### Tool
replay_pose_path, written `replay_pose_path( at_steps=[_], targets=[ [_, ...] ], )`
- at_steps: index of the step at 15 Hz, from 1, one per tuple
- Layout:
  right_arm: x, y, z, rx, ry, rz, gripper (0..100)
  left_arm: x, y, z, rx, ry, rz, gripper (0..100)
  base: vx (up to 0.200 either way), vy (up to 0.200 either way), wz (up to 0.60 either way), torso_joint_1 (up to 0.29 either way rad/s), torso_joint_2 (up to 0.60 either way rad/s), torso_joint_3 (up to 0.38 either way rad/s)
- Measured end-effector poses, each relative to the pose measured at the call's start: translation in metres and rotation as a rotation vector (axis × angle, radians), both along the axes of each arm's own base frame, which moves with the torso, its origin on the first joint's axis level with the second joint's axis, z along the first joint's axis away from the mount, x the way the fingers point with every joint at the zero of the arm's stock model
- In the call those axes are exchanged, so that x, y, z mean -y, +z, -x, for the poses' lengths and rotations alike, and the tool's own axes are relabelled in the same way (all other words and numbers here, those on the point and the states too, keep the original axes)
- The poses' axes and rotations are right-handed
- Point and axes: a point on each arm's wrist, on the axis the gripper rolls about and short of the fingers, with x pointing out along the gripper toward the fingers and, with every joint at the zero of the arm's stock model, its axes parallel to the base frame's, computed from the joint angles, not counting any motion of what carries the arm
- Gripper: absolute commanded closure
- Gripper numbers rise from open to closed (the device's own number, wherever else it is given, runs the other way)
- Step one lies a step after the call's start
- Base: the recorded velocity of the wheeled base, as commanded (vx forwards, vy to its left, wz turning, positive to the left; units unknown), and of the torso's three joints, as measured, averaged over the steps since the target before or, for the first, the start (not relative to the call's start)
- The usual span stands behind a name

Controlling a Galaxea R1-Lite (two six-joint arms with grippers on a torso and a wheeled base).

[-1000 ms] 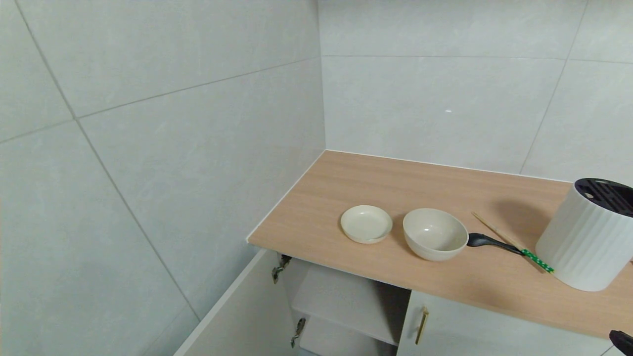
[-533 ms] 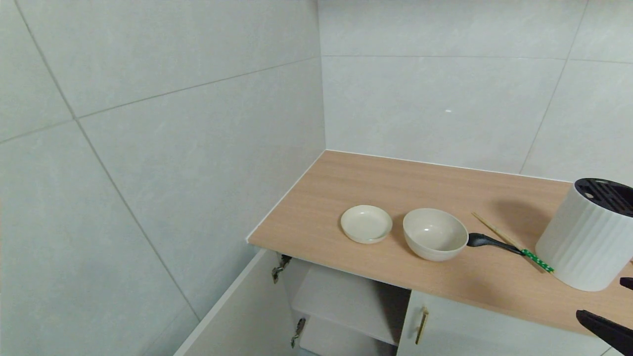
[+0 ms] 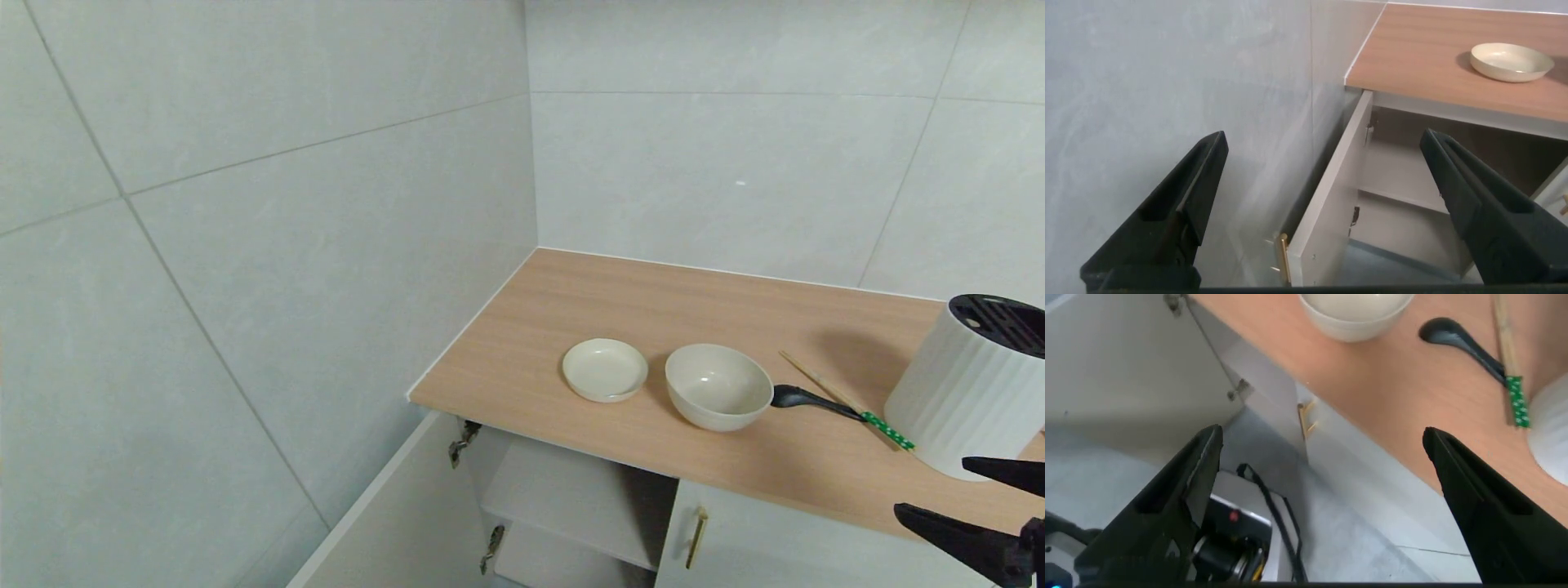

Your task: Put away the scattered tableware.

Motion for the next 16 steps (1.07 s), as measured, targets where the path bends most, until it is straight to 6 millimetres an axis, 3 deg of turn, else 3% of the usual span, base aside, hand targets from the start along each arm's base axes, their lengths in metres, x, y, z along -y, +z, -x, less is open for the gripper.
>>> replay_pose_path(
  at_steps=[9, 16],
  targets=[
    [-0.025, 0.005, -0.052, -0.035, 0.086, 0.003, 0, 0.000, 0.000, 0.000, 0.001, 0.001, -0.005, 0, 0.000, 0.000, 0.00, 0.000, 0.00, 0.000],
    [-0.051, 0.004, -0.096, -0.095, -0.035, -0.065, 0, 0.000, 0.001, 0.000, 0.005, 0.001, -0.007, 0, 0.000, 0.000, 0.00, 0.000, 0.00, 0.000]
  ],
)
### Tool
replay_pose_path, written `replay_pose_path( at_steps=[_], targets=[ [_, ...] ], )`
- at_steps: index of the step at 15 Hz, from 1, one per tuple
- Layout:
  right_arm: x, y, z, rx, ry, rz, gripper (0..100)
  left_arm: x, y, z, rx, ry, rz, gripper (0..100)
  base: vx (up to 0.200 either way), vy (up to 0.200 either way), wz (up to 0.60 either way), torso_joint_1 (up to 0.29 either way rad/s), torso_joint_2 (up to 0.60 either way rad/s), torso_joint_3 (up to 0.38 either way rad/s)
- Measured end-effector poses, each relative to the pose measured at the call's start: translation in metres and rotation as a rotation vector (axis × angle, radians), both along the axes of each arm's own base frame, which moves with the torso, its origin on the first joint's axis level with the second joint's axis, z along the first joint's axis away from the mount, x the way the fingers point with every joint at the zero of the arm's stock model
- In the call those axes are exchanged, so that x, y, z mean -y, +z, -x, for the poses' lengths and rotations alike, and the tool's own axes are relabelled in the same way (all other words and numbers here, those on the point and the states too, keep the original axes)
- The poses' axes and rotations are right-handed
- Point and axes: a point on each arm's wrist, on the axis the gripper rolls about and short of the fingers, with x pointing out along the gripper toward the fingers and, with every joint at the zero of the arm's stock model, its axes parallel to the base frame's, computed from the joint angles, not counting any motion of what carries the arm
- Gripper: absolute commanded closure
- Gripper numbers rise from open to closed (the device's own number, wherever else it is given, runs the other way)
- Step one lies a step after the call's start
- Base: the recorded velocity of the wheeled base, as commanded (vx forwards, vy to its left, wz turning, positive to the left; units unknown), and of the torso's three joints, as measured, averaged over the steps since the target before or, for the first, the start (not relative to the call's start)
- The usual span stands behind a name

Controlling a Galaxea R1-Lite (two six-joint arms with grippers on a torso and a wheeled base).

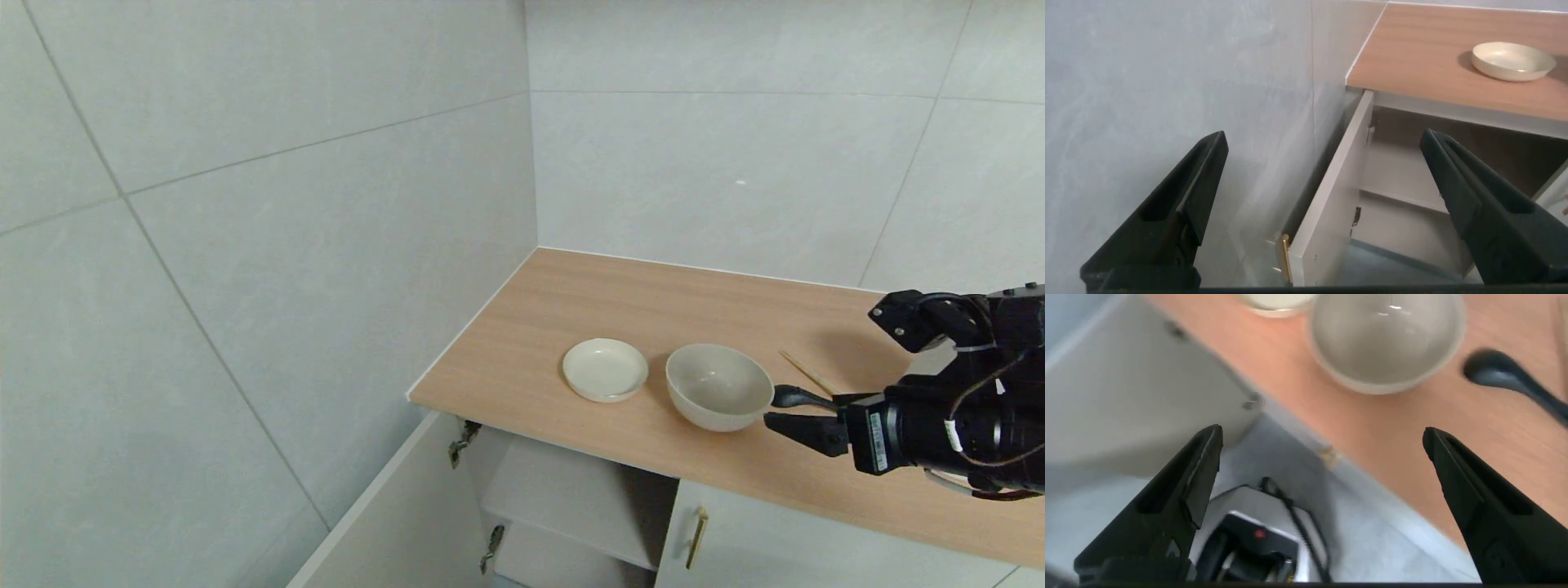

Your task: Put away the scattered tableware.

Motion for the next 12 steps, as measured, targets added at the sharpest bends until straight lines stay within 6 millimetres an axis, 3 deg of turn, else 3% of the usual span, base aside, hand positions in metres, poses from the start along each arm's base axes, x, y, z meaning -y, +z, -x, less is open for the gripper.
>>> replay_pose_path(
  at_steps=[3, 5, 7, 10, 12],
  targets=[
    [-0.003, -0.007, -0.010, -0.020, -0.047, 0.038, 0, 0.000, 0.028, 0.004, 0.270, 0.003, -0.028, 0, 0.000, 0.000, 0.00, 0.000, 0.00, 0.000],
    [0.000, -0.009, -0.017, -0.026, -0.083, 0.054, 0, 0.001, 0.033, 0.006, 0.314, -0.031, -0.039, 0, 0.000, 0.000, 0.00, 0.000, 0.00, 0.000],
    [0.001, -0.010, -0.022, -0.031, -0.101, 0.061, 0, 0.002, 0.052, 0.010, 0.334, -0.116, -0.021, 0, 0.000, 0.000, 0.00, 0.000, 0.00, 0.000],
    [0.001, -0.013, -0.024, -0.040, -0.104, 0.065, 0, 0.003, 0.116, 0.002, 0.346, -0.226, 0.040, 0, 0.000, 0.000, 0.00, 0.000, 0.00, 0.000],
    [0.001, -0.014, -0.024, -0.045, -0.103, 0.070, 0, 0.005, 0.154, -0.025, 0.350, -0.304, 0.079, 0, 0.000, 0.000, 0.00, 0.000, 0.00, 0.000]
  ],
)
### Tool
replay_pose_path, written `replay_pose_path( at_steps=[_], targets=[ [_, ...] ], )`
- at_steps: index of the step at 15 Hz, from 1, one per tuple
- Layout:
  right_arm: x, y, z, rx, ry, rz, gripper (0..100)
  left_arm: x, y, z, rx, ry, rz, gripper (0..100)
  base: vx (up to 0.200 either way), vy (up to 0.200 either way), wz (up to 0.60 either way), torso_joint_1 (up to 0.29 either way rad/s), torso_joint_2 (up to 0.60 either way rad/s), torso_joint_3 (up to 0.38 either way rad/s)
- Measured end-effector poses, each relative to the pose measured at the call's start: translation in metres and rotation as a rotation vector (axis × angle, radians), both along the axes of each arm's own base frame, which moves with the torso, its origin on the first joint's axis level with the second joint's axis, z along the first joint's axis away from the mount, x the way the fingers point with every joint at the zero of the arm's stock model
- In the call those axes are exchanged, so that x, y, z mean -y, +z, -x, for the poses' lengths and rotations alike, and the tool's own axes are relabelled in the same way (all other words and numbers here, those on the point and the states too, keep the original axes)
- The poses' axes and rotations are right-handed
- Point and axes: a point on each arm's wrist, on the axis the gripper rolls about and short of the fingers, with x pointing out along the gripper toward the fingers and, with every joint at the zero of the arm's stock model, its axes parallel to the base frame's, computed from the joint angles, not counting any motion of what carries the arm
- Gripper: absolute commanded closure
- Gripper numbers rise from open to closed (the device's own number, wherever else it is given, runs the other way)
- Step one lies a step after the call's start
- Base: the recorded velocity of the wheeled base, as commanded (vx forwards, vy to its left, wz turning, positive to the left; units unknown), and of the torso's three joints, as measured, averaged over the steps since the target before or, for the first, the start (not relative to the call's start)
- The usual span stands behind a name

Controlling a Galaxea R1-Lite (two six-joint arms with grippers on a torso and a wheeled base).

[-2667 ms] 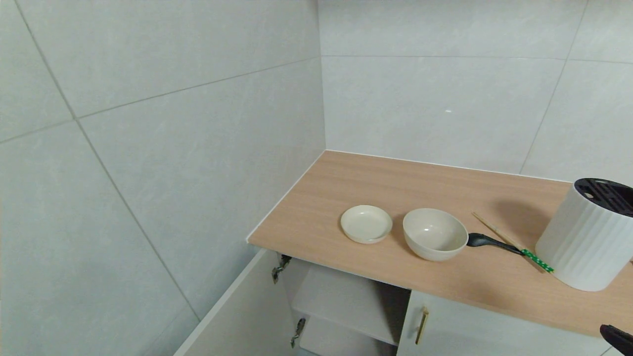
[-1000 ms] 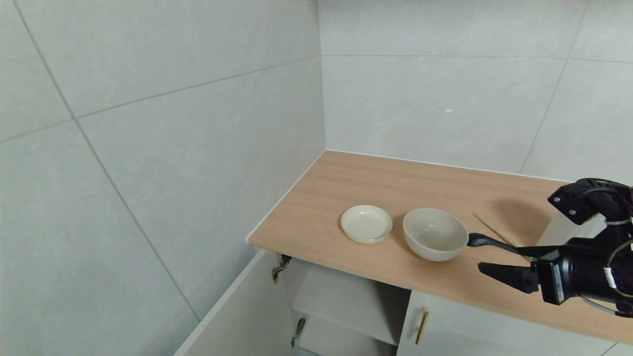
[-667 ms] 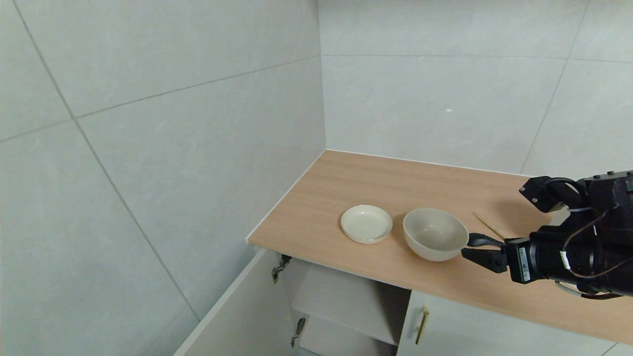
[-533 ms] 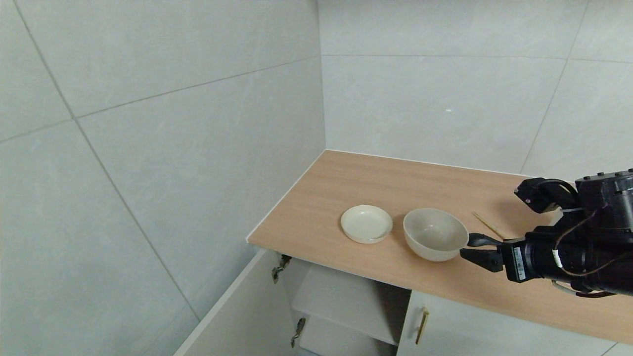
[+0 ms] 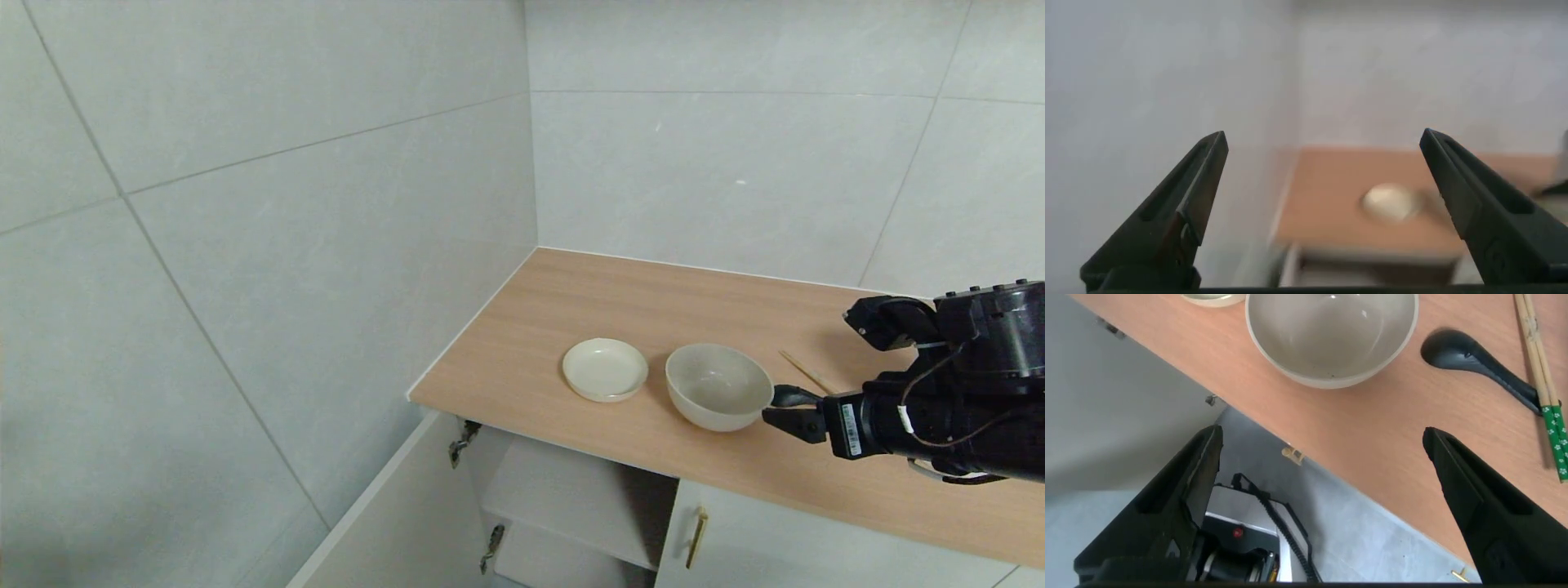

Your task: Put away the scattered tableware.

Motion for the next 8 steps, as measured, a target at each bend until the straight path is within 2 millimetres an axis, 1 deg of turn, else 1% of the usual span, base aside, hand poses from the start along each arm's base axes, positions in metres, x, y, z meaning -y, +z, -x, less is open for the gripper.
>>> replay_pose_path(
  at_steps=[1, 2, 3, 5, 8],
  targets=[
    [0.000, -0.001, 0.000, -0.001, -0.003, 0.005, 0, 0.003, 0.015, -0.017, 0.031, -0.060, 0.003, 0, 0.000, 0.000, 0.00, 0.000, 0.00, 0.000],
    [0.000, -0.002, 0.000, -0.005, -0.003, 0.007, 0, 0.006, 0.021, -0.031, 0.044, -0.133, -0.007, 0, 0.000, 0.000, 0.00, 0.000, 0.00, 0.000],
    [0.000, -0.003, -0.001, -0.006, -0.005, 0.008, 0, 0.010, 0.013, -0.044, -0.014, -0.214, -0.031, 0, 0.000, 0.000, 0.00, 0.000, 0.00, 0.000],
    [0.001, -0.004, -0.003, 0.003, -0.006, 0.014, 0, 0.017, -0.001, -0.062, -0.112, -0.346, -0.071, 0, 0.000, 0.000, 0.00, 0.000, 0.00, 0.000],
    [0.005, -0.009, -0.003, -0.011, -0.014, 0.029, 0, 0.021, -0.011, -0.081, -0.204, -0.397, -0.082, 0, 0.000, 0.000, 0.00, 0.000, 0.00, 0.000]
  ],
)
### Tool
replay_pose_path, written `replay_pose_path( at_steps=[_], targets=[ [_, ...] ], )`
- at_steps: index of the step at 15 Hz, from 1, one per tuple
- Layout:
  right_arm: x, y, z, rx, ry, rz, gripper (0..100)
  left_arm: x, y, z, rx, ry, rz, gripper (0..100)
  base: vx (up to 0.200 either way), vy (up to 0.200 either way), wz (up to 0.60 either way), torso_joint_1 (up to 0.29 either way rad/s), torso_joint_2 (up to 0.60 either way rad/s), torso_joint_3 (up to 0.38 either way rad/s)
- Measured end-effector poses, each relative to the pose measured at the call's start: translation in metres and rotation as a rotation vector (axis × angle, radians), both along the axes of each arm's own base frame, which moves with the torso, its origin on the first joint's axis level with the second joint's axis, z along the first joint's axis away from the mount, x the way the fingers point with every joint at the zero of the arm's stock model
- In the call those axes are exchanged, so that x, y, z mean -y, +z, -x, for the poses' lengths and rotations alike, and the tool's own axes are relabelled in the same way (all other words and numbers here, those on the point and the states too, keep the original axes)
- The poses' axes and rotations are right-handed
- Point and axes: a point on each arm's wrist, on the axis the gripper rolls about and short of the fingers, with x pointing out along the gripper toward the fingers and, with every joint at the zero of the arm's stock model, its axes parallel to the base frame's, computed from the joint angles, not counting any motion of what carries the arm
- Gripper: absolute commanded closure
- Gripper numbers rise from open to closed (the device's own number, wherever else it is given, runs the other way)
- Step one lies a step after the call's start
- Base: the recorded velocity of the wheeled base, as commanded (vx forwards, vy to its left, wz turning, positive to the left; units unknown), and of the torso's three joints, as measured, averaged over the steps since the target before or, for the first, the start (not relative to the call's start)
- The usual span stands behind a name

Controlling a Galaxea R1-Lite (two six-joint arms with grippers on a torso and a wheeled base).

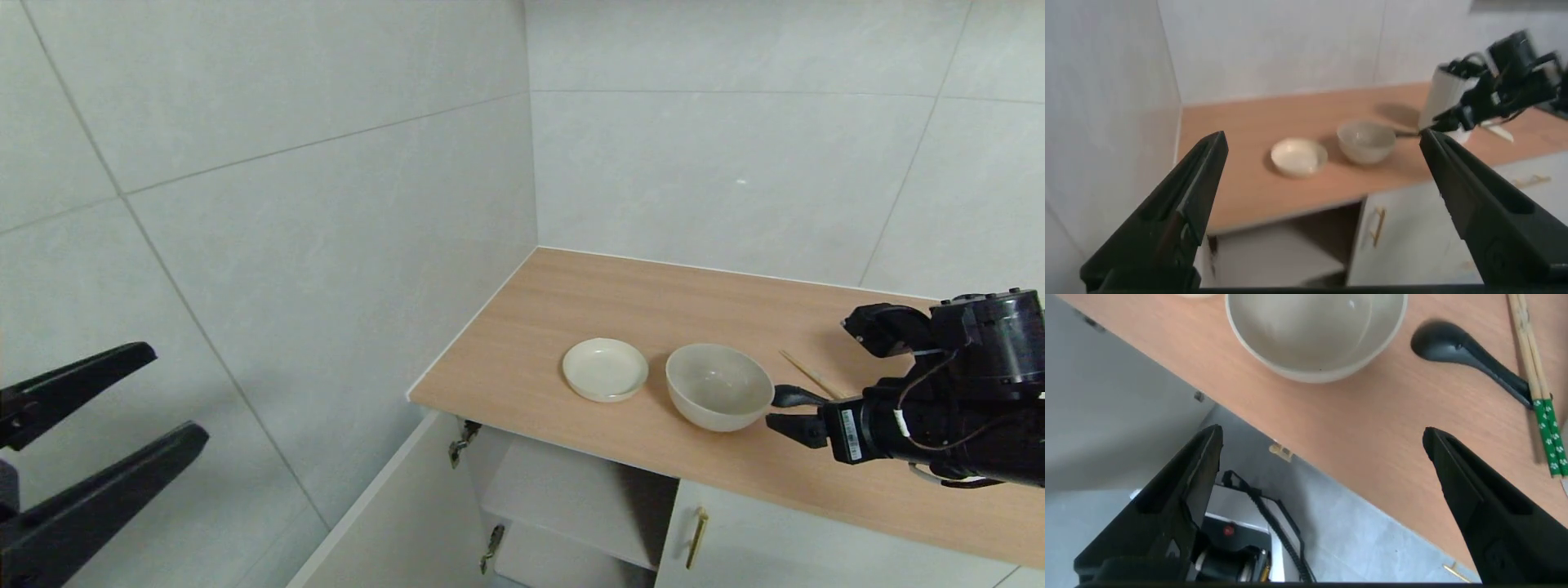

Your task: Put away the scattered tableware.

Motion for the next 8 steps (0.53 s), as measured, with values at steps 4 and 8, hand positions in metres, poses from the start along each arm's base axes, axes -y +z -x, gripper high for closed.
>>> replay_pose_path(
  at_steps=[4, 8],
  targets=[
    [0.003, -0.003, -0.004, 0.008, -0.008, 0.008, 0, 0.005, -0.008, -0.027, -0.074, -0.015, -0.014, 0, 0.000, 0.000, 0.00, 0.000, 0.00, 0.000],
    [0.002, -0.007, -0.011, 0.005, -0.011, 0.014, 0, 0.008, -0.017, -0.044, -0.138, -0.019, -0.039, 0, 0.000, 0.000, 0.00, 0.000, 0.00, 0.000]
  ],
)
